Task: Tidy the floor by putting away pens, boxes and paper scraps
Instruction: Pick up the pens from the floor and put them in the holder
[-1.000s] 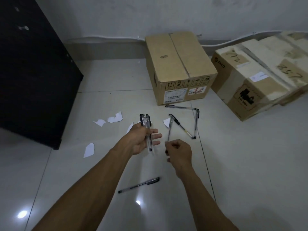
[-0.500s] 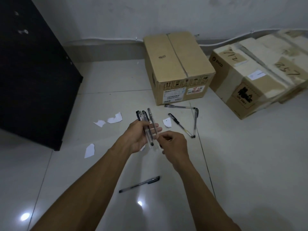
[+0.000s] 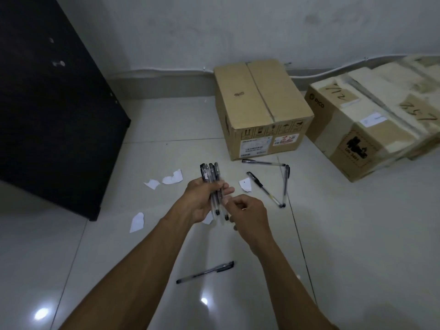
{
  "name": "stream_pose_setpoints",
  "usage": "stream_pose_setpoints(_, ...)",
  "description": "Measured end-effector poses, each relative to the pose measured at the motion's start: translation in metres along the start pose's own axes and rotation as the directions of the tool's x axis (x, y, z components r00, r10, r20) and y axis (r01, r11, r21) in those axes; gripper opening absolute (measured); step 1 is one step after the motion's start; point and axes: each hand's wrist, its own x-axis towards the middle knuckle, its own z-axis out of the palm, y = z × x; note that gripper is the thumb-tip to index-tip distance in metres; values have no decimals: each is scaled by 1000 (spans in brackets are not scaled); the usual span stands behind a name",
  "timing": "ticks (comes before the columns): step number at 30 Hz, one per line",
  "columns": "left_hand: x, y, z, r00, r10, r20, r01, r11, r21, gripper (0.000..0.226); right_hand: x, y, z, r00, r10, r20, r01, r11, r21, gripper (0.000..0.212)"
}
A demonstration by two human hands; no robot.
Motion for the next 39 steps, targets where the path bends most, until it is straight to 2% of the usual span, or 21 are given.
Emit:
stream_pose_setpoints(3,0,6,-1,999,35,2,-35,999,-24,8,4,-5,4,998,12,-62,-10,1000,28,17)
stream_pose_setpoints(8,0,24,-1,995,103,-15,-104,987,-122,16,18,-28,10,993,-23,-112,31,997,68,8)
stream_pose_setpoints(12,4,41,3,992,124,-40,-129,976,-176,20,30,-49,14,990,-112,-90,120,989,88,19)
stream_pose_setpoints(15,11,53,6,987,150,-56,-158,969,-191,19,42,-58,18,987,-134,-91,143,986,92,19)
stream_pose_setpoints(19,28,74,10,967,224,-121,-242,957,-160,16,67,-73,25,972,-206,-112,210,977,31,34)
stream_pose_setpoints(22,37,101,14,962,244,-121,-262,952,-158,19,93,-93,28,960,-255,-120,257,966,2,35)
stream_pose_setpoints(29,43,191,32,943,303,-138,-325,926,-190,14,138,-185,31,933,-353,-72,352,936,-20,37)
stream_pose_setpoints(33,27,245,48,945,278,-174,-313,922,-228,24,139,-251,20,913,-407,-22,406,913,-37,32)
stream_pose_setpoints(39,-42,324,89,942,227,-248,-282,935,-215,14,106,-363,-14,928,-373,25,374,923,-91,36)
